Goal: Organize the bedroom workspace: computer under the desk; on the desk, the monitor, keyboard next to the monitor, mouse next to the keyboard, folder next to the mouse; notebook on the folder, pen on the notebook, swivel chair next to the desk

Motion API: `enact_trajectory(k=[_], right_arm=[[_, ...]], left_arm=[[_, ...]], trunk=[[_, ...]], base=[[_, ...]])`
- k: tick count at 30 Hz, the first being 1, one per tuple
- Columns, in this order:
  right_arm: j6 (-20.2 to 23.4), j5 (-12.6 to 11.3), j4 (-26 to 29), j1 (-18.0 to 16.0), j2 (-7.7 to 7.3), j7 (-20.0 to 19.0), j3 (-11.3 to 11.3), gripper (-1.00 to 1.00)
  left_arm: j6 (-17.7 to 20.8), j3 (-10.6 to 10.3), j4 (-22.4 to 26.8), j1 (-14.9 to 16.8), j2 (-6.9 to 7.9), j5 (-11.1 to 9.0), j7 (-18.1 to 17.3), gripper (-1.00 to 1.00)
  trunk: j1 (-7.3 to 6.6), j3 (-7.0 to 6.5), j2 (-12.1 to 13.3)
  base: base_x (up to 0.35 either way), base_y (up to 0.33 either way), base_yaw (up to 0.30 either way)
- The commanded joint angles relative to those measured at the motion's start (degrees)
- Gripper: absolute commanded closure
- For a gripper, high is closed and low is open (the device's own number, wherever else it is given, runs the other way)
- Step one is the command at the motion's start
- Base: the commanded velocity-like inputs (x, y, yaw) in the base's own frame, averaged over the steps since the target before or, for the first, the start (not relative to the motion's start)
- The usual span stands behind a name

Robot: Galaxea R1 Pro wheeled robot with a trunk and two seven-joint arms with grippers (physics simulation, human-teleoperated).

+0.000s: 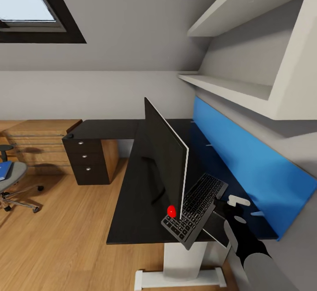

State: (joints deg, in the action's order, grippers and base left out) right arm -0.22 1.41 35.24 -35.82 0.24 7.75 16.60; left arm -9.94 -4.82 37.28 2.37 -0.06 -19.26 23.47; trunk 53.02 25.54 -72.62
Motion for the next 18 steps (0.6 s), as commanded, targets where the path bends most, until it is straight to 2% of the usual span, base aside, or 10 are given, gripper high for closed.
enact_trajectory(k=[1, 18], right_arm=[[-0.03, 0.15, 0.00, -0.04, 0.03, 0.08, 0.10, -1.00], [0.03, 0.18, -0.10, -0.04, 0.10, 0.01, -0.04, -1.00]], left_arm=[[-0.35, -0.36, -0.01, 0.03, 0.06, -0.60, 0.35, -1.00], [-0.35, -0.36, -0.01, 0.04, 0.06, -0.60, 0.35, -1.00]], trunk=[[0.00, 0.06, -0.04], [0.00, 0.06, -0.04]], base=[[0.000, 0.000, 0.000], [0.000, 0.000, 0.000]])
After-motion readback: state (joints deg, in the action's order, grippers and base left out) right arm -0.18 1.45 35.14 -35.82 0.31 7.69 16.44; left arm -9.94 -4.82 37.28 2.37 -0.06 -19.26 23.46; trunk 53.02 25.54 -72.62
